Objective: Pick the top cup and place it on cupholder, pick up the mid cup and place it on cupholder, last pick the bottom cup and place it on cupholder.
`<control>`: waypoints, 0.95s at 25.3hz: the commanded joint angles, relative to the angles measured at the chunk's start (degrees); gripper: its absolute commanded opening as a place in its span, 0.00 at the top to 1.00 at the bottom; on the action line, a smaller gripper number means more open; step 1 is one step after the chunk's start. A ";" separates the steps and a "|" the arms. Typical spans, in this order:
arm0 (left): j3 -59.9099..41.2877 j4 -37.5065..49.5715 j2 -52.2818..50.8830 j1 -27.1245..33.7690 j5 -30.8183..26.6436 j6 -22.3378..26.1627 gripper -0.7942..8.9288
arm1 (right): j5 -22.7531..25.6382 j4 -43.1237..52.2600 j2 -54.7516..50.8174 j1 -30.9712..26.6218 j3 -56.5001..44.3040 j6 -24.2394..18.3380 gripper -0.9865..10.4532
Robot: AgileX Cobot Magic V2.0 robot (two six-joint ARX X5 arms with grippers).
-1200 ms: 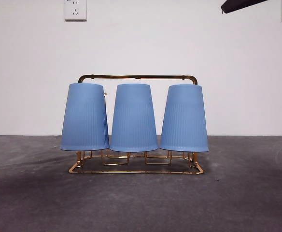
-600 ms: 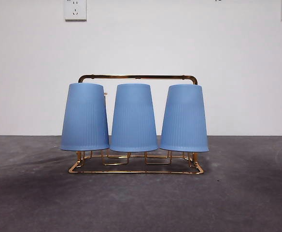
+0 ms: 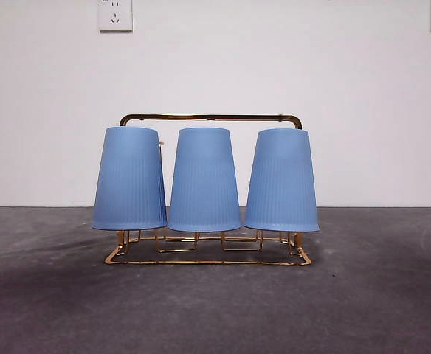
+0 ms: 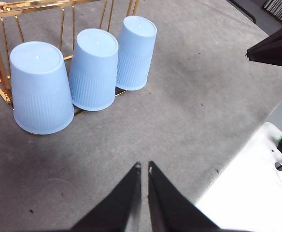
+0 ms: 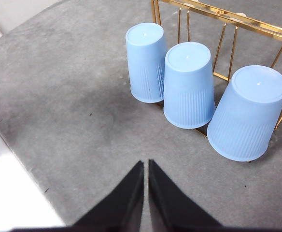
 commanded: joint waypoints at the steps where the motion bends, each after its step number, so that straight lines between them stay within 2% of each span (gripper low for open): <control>1: 0.52 0.66 0.28 -0.42 0.07 0.17 0.90 | 0.22 0.59 0.26 0.66 0.59 0.59 0.91; 10: 0.57 1.44 -0.35 -0.35 0.04 0.55 0.90 | 0.22 0.59 0.26 0.66 0.61 0.59 0.91; 11: 0.55 1.68 -0.72 -0.11 -0.11 2.49 0.90 | 0.22 0.61 0.26 0.66 0.61 0.59 0.91; 12: 0.42 3.06 -1.57 0.52 -0.13 6.99 0.90 | 0.22 0.61 0.26 0.66 0.59 0.59 0.91; 15: -1.29 13.09 -4.50 3.96 -0.13 16.39 0.90 | 0.22 0.61 0.26 0.66 0.59 0.59 0.91; 16: -2.19 16.72 -5.75 5.40 -0.15 17.57 0.90 | 0.22 0.63 0.26 0.66 0.59 0.59 0.91; 20: -8.33 33.07 -12.46 13.16 -0.96 19.91 0.90 | 0.22 0.66 0.26 0.66 0.59 0.59 0.91; 24: -16.76 45.22 -19.34 20.15 -6.36 20.00 0.90 | 0.22 0.70 0.26 0.66 0.61 0.59 0.91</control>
